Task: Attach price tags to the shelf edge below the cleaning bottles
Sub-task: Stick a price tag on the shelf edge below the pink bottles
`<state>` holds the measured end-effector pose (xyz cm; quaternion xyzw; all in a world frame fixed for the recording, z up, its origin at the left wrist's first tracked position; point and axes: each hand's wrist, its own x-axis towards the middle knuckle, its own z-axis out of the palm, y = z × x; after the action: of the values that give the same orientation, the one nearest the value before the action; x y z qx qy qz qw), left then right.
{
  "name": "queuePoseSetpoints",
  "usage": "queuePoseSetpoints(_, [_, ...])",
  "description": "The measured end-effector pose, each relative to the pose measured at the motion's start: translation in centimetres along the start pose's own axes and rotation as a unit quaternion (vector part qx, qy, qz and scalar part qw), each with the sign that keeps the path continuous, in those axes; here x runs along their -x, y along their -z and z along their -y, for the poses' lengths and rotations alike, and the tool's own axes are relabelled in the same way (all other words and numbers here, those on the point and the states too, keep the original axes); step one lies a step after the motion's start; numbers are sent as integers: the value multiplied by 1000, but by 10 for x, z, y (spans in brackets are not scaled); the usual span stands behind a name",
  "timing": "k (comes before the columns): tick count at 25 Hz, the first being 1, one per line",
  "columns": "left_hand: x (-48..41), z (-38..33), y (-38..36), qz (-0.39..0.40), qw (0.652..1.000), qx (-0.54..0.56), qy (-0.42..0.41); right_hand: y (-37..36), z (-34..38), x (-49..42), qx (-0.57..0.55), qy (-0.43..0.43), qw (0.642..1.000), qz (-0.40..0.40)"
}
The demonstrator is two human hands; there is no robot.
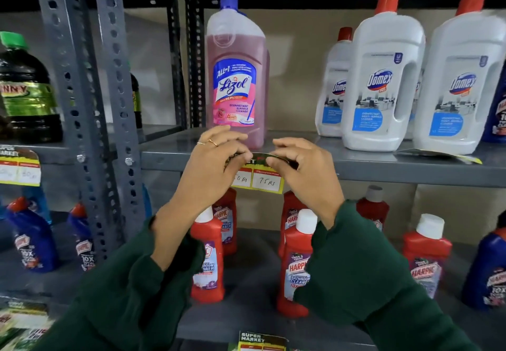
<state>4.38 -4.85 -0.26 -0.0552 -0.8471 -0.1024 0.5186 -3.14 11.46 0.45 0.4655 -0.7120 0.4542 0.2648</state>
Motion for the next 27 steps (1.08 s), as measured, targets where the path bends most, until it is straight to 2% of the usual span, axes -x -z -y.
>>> queuePoseSetpoints(5, [11, 10, 3, 37, 999, -14, 16, -13, 4, 5, 78, 7, 997, 26])
queuePoseSetpoints(10, [12, 11, 8, 67, 996, -18, 54, -26, 4, 9, 132, 3, 991, 6])
queuePoseSetpoints(15, [11, 11, 12, 100, 993, -38, 52, -31, 8, 8, 161, -7, 987, 0])
queuePoseSetpoints(22, [5, 2, 18, 70, 994, 3, 83, -31, 14, 1, 157, -52, 986, -24])
queuePoseSetpoints(27, [0, -2, 15, 32, 996, -17, 77, -31, 15, -5, 148, -64, 985, -63])
